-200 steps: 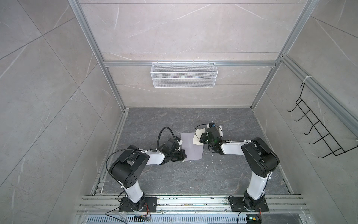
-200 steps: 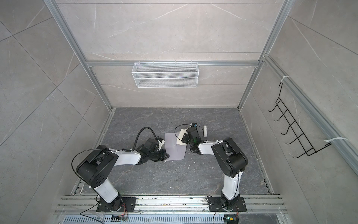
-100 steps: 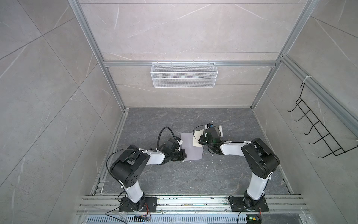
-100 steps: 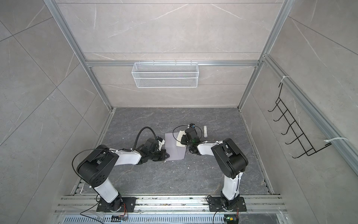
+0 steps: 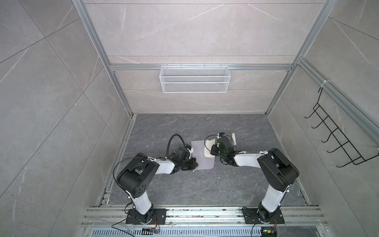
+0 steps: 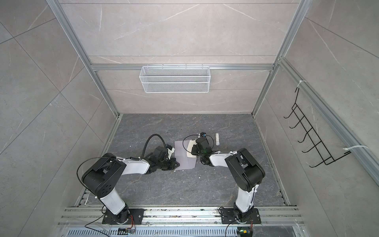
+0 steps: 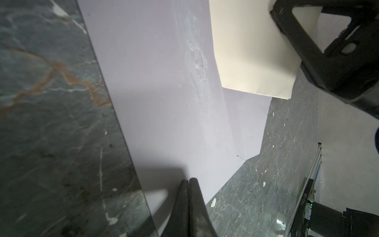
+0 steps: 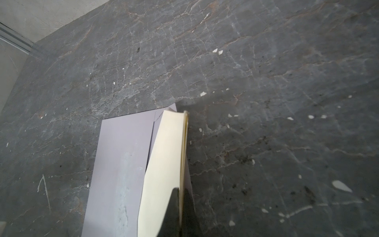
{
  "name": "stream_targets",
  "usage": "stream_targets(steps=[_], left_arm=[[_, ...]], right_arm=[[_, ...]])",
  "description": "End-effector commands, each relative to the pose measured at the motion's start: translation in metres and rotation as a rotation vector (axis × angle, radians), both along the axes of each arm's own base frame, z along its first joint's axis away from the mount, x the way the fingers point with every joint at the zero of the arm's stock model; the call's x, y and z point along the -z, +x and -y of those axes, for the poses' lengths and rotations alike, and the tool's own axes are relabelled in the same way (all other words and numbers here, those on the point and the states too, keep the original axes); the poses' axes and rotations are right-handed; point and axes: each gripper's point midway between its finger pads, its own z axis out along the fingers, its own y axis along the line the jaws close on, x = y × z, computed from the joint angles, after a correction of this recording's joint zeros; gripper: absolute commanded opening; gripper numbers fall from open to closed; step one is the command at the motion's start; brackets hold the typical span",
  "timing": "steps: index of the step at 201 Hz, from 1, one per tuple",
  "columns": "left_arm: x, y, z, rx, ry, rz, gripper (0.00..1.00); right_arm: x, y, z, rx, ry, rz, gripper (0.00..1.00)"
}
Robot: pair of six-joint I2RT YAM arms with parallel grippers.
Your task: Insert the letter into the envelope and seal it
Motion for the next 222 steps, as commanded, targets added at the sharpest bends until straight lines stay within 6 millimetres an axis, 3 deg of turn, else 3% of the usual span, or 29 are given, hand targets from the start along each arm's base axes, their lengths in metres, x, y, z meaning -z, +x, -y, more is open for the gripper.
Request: stream_targets(steps=[1, 176, 222], left_arm=[[0.008, -0.001, -0.002, -0.006, 0.023, -0.019, 0.00], [0.010, 0.000, -0.002, -0.009, 0.024, -0.015, 0.00], [-0.006, 0.007, 0.003, -0.005, -0.005, 0.030, 0.00]], right_arm=[[-0.002, -0.010, -0.002, -0.025, -0.008, -0.007, 0.00], [0.006, -0.029, -0.003, -0.057, -0.007, -0.049, 0.00], [0.010, -0.029, -0.004, -0.058, -0.013, -0.063, 0.00]])
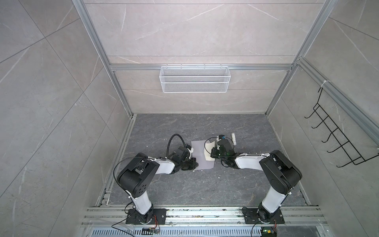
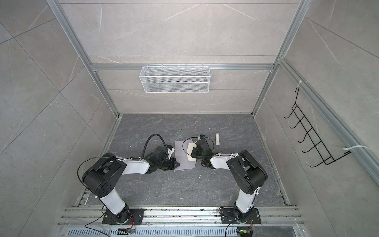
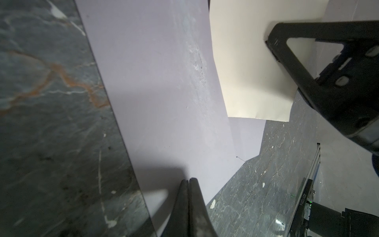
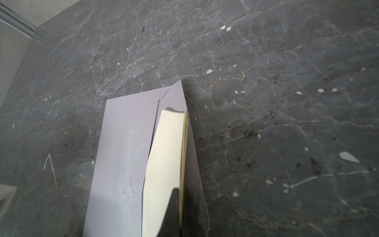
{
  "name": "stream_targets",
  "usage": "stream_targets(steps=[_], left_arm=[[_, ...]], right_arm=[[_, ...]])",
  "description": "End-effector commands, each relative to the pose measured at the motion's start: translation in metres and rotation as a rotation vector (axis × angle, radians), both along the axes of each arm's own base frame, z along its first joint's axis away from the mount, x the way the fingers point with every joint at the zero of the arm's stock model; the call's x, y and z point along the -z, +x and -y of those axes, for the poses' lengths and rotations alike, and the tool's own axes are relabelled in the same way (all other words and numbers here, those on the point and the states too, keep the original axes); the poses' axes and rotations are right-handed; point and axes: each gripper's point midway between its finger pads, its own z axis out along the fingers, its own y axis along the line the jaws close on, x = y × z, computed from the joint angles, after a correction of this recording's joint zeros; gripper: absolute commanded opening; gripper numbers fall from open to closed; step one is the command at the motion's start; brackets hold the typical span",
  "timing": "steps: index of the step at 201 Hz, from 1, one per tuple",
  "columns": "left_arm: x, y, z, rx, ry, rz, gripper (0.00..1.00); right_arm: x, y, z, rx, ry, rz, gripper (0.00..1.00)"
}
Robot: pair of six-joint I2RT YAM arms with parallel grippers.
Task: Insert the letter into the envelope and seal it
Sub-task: 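Push the letter deeper into the envelope with the right gripper while the left holds it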
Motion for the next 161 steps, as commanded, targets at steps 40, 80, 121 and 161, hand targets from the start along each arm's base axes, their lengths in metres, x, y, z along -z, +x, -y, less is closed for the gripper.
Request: stream_targets(steps=[40, 80, 121, 161], left_arm=[[-0.041, 0.014, 0.003, 0.005, -0.019, 0.131, 0.17], [-0.064, 0.023, -0.010, -0.034, 0.026, 0.224, 0.44], [-0.065, 0.037, -0.024, -0.067, 0.038, 0.222, 0.52], [-0.060, 0.049, -0.027, -0.076, 0.035, 0.199, 0.53]], right_arm=[[0.010, -0.009, 0.000, -0.016, -0.029, -0.052, 0.00], [0.014, -0.008, -0.001, -0.017, -0.038, -0.069, 0.00], [0.015, -0.008, -0.004, -0.030, -0.040, -0.080, 0.00], [0.014, -0.007, -0.005, -0.034, -0.042, -0.084, 0.00]])
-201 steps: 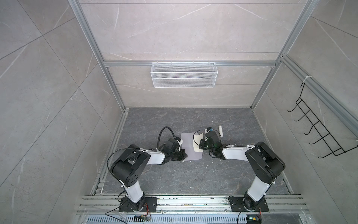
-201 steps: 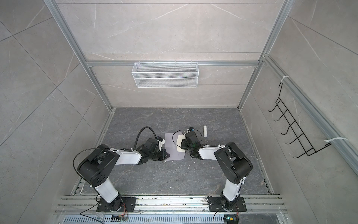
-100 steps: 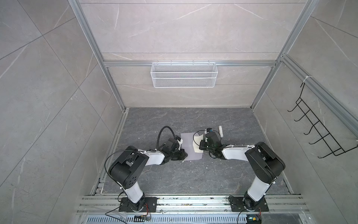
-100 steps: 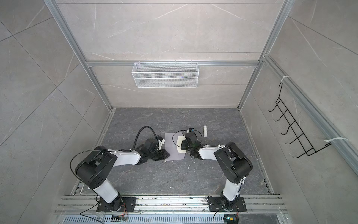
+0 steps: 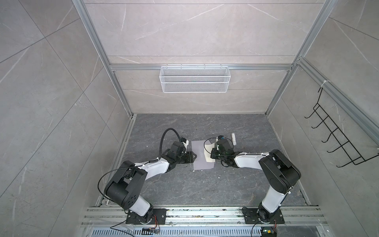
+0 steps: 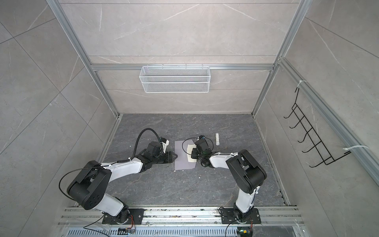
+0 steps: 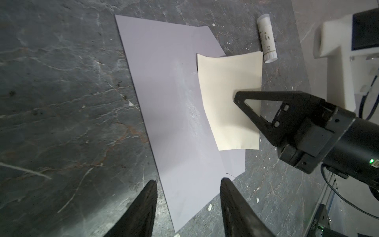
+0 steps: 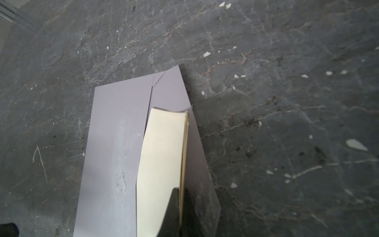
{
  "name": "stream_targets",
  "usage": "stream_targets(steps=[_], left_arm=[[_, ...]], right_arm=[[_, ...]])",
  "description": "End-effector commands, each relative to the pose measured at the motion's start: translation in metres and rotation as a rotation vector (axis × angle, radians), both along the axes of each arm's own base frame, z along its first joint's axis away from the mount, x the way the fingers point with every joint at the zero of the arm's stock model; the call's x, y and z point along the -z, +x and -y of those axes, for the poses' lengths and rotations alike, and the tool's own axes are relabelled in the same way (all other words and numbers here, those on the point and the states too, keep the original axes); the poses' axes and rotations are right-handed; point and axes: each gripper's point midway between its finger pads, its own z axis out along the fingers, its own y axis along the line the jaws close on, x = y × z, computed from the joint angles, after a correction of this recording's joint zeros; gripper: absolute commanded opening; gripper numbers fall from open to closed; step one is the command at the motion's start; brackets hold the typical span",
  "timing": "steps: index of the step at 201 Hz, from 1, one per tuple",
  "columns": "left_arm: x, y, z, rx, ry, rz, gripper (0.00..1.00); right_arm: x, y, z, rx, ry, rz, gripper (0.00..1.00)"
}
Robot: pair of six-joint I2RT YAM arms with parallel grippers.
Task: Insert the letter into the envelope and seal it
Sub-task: 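Push the letter deeper into the envelope with the right gripper while the left holds it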
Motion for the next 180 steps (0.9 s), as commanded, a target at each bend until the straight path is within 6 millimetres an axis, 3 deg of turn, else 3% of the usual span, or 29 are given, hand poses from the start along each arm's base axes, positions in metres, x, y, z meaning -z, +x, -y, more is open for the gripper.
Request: stream_targets(steps=[1, 60, 180], left_arm=[[-0.007, 0.014, 0.004, 0.019, -0.004, 0.021, 0.53], [0.009, 0.029, 0.008, 0.029, -0.012, -0.019, 0.53], [0.036, 0.040, 0.019, 0.064, -0.002, -0.078, 0.53]], right_arm=[[0.005, -0.001, -0.005, -0.021, -0.015, -0.022, 0.00], [0.005, -0.001, -0.006, -0.026, -0.016, -0.029, 0.00], [0.008, 0.002, -0.011, -0.047, -0.023, -0.040, 0.00]])
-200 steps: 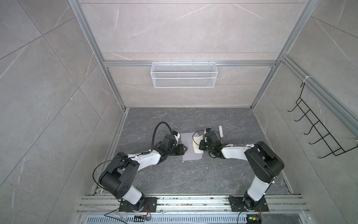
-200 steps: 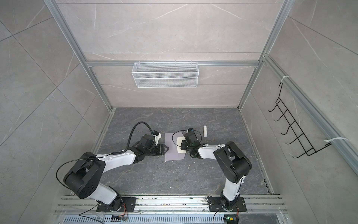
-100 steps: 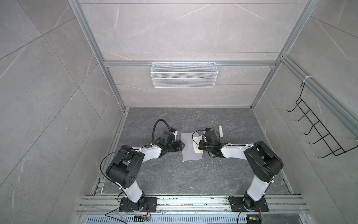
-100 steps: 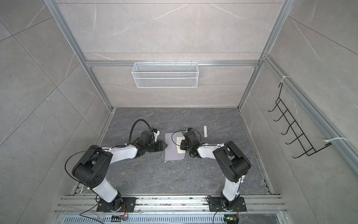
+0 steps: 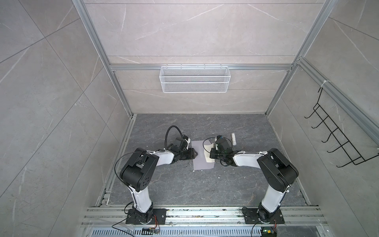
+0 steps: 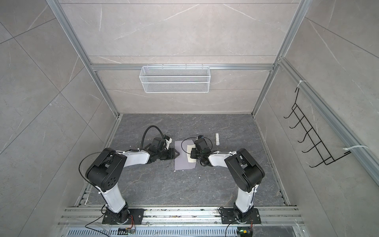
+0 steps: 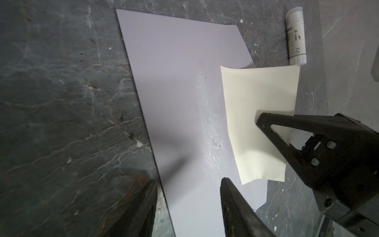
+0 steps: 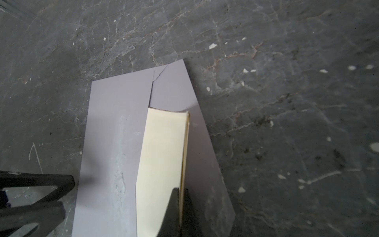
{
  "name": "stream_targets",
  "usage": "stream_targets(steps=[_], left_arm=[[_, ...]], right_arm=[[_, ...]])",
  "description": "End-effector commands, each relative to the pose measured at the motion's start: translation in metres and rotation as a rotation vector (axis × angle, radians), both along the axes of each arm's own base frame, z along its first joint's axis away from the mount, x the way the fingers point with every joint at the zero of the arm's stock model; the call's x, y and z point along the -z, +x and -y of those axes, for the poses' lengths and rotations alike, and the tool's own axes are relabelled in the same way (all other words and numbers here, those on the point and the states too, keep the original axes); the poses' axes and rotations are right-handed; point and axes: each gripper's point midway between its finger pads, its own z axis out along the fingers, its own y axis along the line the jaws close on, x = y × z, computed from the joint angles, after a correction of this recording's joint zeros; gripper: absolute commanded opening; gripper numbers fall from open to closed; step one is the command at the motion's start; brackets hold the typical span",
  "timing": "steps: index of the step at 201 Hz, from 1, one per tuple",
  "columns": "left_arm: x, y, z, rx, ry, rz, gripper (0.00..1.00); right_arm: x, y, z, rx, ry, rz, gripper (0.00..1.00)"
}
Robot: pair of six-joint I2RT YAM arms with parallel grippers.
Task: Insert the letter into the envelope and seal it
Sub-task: 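Push the letter deeper into the envelope with the right gripper while the left holds it, then slide the beige letter fully into the envelope pocket with the right gripper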
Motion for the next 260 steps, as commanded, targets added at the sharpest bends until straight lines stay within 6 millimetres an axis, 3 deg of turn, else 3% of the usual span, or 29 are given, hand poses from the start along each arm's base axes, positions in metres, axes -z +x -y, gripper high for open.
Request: stream_targets(steps=[1, 139, 260], left_arm=[[-0.003, 0.006, 0.005, 0.033, -0.012, 0.019, 0.53], [0.015, 0.003, 0.007, 0.033, -0.021, -0.025, 0.50], [0.016, 0.002, 0.008, 0.028, -0.034, -0.032, 0.48]], right_arm=[[0.002, 0.001, -0.006, -0.030, -0.016, -0.008, 0.00], [0.013, 0.004, -0.016, -0.055, 0.005, -0.035, 0.00], [0.018, 0.005, -0.027, -0.066, 0.055, -0.060, 0.00]])
